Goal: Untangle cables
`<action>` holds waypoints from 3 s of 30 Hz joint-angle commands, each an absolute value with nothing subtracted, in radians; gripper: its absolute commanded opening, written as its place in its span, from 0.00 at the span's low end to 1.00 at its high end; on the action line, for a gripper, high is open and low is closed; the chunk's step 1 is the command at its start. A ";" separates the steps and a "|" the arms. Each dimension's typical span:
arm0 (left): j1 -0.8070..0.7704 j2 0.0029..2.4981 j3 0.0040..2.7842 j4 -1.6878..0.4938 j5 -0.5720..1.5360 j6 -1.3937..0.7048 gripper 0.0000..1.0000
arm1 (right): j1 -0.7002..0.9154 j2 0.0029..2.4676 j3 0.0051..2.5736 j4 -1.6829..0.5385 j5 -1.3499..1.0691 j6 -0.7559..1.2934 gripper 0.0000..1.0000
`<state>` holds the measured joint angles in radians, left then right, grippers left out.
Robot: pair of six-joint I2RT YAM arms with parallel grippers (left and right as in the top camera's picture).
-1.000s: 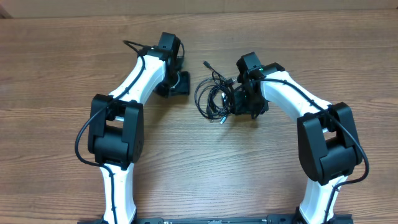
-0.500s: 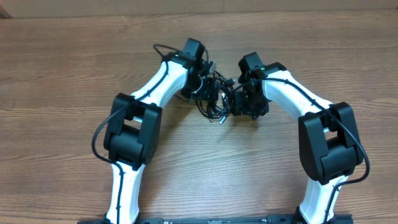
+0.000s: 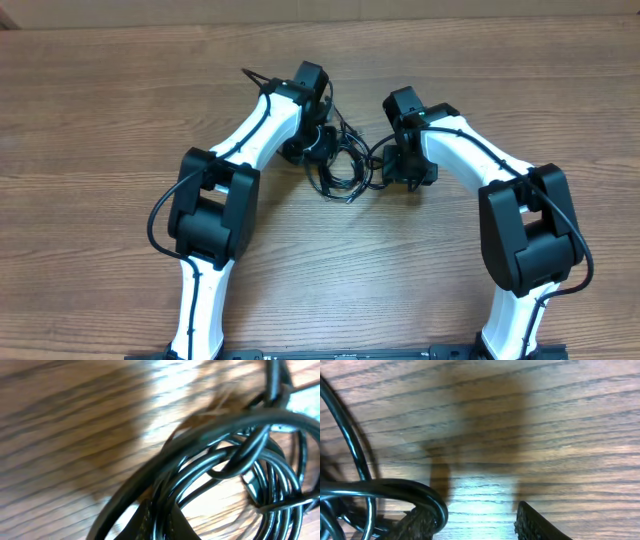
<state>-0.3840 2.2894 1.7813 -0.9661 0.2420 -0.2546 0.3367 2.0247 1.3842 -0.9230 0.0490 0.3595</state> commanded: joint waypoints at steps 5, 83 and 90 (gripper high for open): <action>-0.263 2.339 1.776 -1.022 0.024 -0.313 0.09 | 0.330 2.028 1.367 -0.942 -0.001 0.271 0.50; -0.364 2.339 1.776 -0.994 0.042 -0.313 0.04 | 0.323 2.087 1.345 -0.986 0.174 0.186 0.48; -0.322 2.339 1.776 -1.014 -0.012 -0.326 0.04 | 0.315 2.100 1.345 -1.016 0.360 0.242 0.48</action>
